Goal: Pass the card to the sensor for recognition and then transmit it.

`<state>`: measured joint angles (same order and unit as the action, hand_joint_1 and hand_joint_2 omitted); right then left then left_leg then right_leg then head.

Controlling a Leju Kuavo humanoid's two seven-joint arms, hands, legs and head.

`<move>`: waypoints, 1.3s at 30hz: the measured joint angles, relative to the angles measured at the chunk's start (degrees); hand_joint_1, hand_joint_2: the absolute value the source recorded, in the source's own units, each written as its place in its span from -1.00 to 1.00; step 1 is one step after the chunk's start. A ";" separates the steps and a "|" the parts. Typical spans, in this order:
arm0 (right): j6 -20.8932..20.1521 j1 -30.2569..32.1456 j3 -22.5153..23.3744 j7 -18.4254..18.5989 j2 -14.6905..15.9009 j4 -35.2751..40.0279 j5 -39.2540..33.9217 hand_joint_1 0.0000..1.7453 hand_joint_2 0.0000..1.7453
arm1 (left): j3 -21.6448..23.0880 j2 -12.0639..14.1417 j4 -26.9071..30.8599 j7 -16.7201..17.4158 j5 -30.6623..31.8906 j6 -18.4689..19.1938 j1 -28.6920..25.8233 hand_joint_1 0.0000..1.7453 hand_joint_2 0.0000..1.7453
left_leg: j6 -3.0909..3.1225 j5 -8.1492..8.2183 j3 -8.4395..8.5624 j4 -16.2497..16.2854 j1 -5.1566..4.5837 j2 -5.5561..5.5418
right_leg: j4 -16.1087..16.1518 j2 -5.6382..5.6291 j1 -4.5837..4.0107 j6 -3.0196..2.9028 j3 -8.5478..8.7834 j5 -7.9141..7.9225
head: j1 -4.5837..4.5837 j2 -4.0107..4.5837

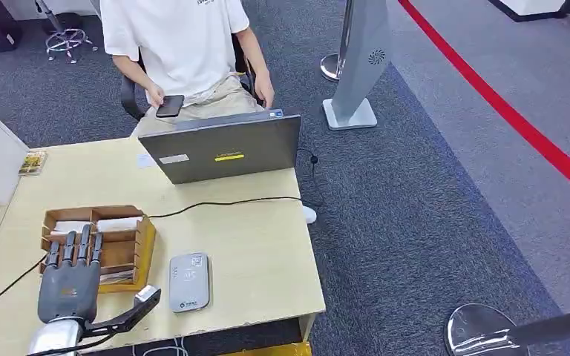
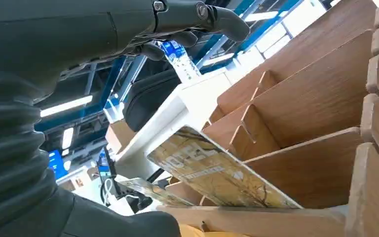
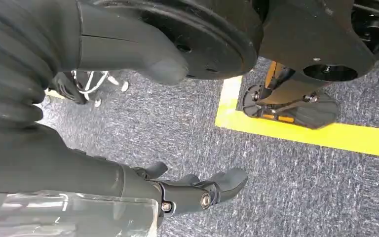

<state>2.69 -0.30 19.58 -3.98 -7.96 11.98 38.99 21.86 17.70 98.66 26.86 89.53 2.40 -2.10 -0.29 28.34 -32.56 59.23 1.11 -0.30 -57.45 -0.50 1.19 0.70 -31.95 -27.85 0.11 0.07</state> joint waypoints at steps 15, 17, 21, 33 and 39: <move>0.00 0.00 0.00 0.24 0.00 0.02 -0.09 -1.00 1.00 | 0.68 -1.07 0.00 -0.37 0.00 0.68 0.69 -1.00 1.00 | 0.00 0.00 0.00 0.00 0.00 0.00 | 0.00 0.00 0.00 0.00 0.00 0.00 | 0.00 0.00; 0.00 0.01 0.00 0.24 0.00 0.02 -0.50 -1.00 1.00 | 0.83 -1.14 0.00 -0.42 0.00 0.68 0.74 -1.00 1.00 | 0.00 0.00 0.00 0.00 0.00 0.00 | 0.00 0.00 0.00 0.00 0.00 0.00 | 0.00 0.00; -0.02 0.01 0.00 0.24 0.00 0.02 -0.74 -1.00 1.00 | 0.92 -1.29 0.00 -0.85 0.00 1.14 0.96 -1.00 1.00 | 0.00 0.00 0.00 0.00 0.00 0.00 | 0.00 0.00 0.00 0.00 0.00 0.01 | 0.00 0.00; -0.09 0.01 0.00 0.24 0.00 0.02 -0.61 -1.00 1.00 | 2.47 -1.31 -0.04 -0.11 0.00 1.27 1.39 1.00 1.00 | 0.00 0.00 0.00 0.00 0.00 0.00 | 0.00 0.00 0.00 0.00 0.00 0.00 | 0.00 0.00; -0.09 0.02 0.00 0.24 0.00 0.02 -0.63 -1.00 1.00 | 2.47 -1.44 -0.04 -1.71 0.00 2.38 1.35 1.00 1.00 | 0.00 0.00 0.00 0.00 0.00 0.00 | 0.00 0.00 0.00 0.00 0.00 0.01 | 0.00 0.00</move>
<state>2.60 -0.28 19.58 -3.74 -7.96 12.00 38.36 24.33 16.26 98.62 25.16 89.53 4.79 -0.75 -0.29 28.34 -32.56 59.23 1.11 -0.30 -57.45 -0.49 1.19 0.71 -31.95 -27.84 0.11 0.07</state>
